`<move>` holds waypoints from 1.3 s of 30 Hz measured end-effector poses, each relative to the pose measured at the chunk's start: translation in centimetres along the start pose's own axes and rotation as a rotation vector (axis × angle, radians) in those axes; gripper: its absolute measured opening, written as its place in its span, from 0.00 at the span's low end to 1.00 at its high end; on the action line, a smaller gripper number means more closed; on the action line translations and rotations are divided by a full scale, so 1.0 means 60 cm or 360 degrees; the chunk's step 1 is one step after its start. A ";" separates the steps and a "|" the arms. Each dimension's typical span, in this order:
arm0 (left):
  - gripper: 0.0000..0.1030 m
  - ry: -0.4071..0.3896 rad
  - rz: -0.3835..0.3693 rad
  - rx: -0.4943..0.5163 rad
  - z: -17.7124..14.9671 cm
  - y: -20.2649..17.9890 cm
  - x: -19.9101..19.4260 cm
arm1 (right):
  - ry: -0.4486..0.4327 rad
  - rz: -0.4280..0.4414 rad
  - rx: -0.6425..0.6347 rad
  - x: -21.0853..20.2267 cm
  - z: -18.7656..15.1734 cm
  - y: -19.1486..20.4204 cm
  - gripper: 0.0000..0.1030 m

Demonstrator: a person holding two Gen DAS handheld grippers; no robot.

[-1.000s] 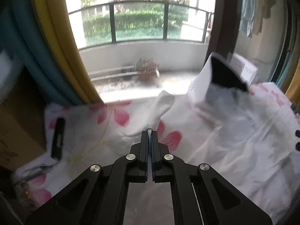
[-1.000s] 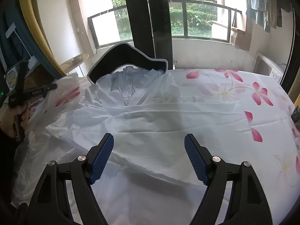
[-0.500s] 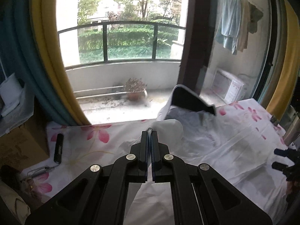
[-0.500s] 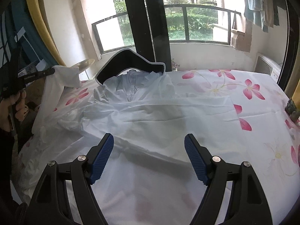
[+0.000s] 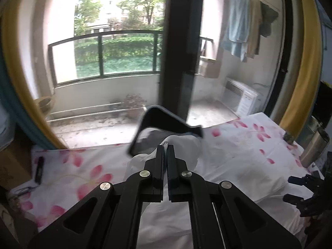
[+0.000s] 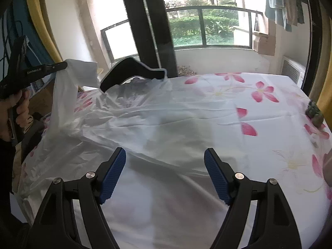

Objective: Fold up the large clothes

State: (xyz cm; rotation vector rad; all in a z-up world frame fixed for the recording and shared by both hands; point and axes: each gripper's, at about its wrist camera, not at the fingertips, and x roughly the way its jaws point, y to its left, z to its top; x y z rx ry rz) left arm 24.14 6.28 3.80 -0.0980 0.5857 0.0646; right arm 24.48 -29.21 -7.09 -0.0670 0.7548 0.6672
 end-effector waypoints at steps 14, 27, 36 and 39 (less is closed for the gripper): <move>0.03 0.0108 -0.0296 0.0124 -0.017 -0.185 0.077 | -0.0012 -0.0117 0.0139 -0.034 -0.024 -0.101 0.76; 0.07 0.0480 -0.0571 0.0123 -0.141 -0.260 0.150 | 0.0042 -0.0167 0.0159 -0.033 -0.037 -0.117 0.76; 0.43 0.0436 -0.0562 0.0095 -0.160 -0.188 0.071 | 0.0060 -0.0186 0.0050 -0.018 -0.009 -0.098 0.76; 0.44 0.0383 -0.0458 0.0009 -0.162 -0.117 0.034 | 0.0061 -0.0184 -0.0003 -0.002 0.015 -0.087 0.76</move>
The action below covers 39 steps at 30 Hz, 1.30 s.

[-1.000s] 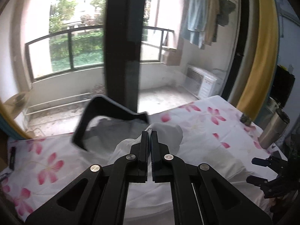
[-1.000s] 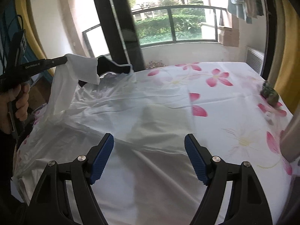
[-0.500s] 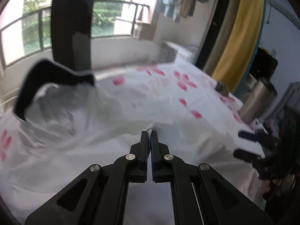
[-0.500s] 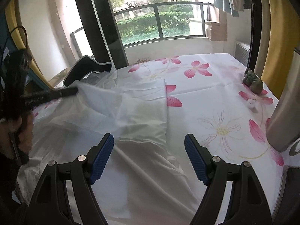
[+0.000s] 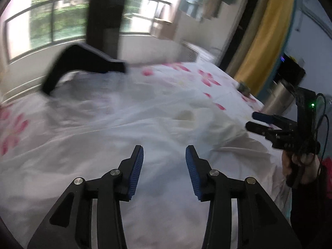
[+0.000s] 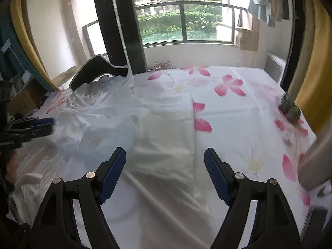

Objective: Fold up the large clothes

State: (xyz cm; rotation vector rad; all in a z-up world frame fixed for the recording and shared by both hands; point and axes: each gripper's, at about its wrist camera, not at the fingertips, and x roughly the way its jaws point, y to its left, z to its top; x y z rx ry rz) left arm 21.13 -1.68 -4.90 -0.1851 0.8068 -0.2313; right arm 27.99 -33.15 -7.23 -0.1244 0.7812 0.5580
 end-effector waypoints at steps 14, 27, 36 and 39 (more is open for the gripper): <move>0.79 -0.0092 0.0558 -0.0471 -0.080 0.276 -0.112 | 0.0131 0.0080 -0.0183 0.115 0.078 0.085 0.83; 0.79 -0.0008 0.0554 -0.0490 -0.109 0.319 -0.076 | 0.0346 0.0167 -0.0406 0.150 0.011 0.122 0.07; 0.40 -0.0009 0.0586 -0.0402 -0.103 0.322 -0.066 | 0.0100 0.0064 -0.0489 0.108 0.040 0.139 0.05; 0.03 0.0015 0.0572 -0.0440 -0.098 0.337 -0.065 | -0.0016 0.0026 -0.0478 0.095 0.069 0.137 0.05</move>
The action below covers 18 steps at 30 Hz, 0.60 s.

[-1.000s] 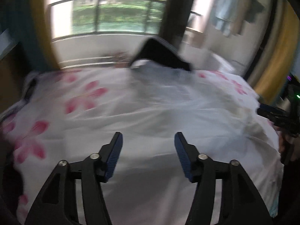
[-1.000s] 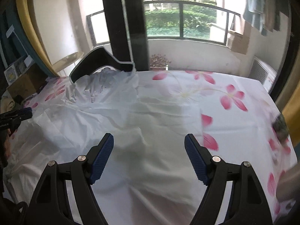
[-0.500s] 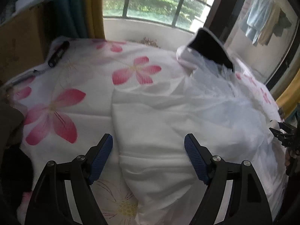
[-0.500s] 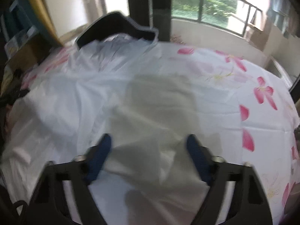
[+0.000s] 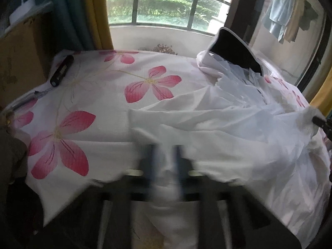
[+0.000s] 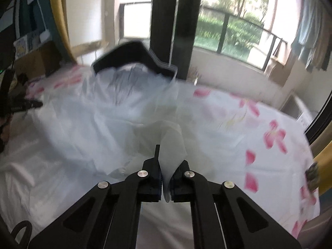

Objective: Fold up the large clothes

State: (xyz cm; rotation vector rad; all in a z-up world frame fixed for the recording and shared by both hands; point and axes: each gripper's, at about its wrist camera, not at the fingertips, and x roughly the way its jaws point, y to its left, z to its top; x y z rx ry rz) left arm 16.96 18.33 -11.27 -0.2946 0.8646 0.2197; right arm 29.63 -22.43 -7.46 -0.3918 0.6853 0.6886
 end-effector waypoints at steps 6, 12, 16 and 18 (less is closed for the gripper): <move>0.02 -0.0086 0.0028 0.0012 0.026 0.004 -0.009 | -0.0052 -0.0043 0.0033 0.007 0.024 -0.019 0.05; 0.02 -0.0146 0.0072 0.0066 0.068 -0.005 0.001 | 0.0046 -0.0004 0.0145 0.043 0.006 -0.047 0.05; 0.03 -0.0092 0.0077 0.0087 0.075 -0.010 0.029 | 0.0116 -0.0003 0.0187 0.066 -0.014 -0.057 0.05; 0.03 -0.0051 0.0067 0.0084 0.070 -0.013 0.037 | 0.0159 -0.0009 0.0210 0.076 -0.023 -0.063 0.05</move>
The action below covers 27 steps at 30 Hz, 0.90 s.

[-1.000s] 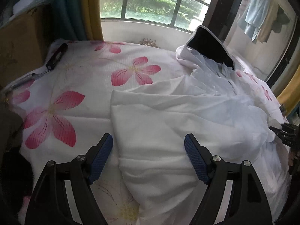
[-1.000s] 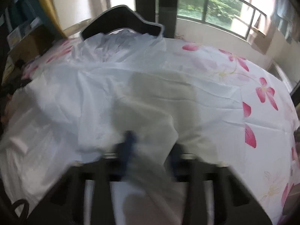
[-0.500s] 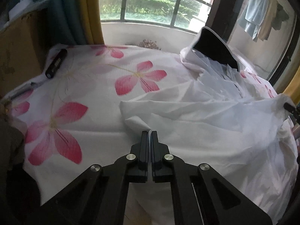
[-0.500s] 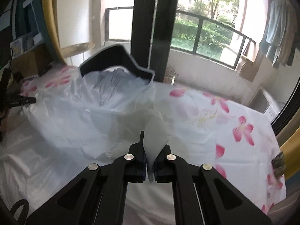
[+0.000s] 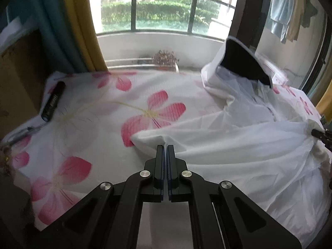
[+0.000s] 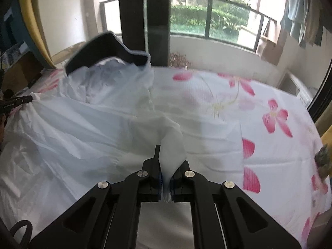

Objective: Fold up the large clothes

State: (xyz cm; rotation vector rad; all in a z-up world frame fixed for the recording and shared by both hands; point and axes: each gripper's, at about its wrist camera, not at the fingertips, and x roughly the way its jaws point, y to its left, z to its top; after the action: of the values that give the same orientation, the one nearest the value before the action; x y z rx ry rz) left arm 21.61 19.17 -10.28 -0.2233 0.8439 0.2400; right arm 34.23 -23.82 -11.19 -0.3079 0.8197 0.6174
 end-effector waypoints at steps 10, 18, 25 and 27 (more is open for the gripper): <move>0.36 0.0029 0.0070 -0.0094 -0.021 0.012 -0.034 | 0.0070 -0.0098 0.0057 -0.001 -0.016 -0.024 0.06; 0.38 0.0116 0.0025 -0.0042 -0.068 -0.011 -0.050 | 0.0147 -0.0148 0.0065 -0.023 -0.053 -0.024 0.53; 0.38 0.0102 0.0044 -0.0049 -0.092 -0.009 -0.067 | 0.0162 -0.0155 0.0085 -0.044 -0.081 -0.022 0.54; 0.39 0.0109 0.0045 -0.0059 -0.094 -0.007 -0.073 | 0.0163 -0.0165 0.0078 -0.051 -0.084 -0.020 0.54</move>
State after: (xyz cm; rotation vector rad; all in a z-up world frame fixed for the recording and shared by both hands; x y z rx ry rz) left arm 14.95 16.60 -10.53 -0.2554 0.9113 0.2761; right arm 30.42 -28.40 -12.15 -0.3375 0.9099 0.4870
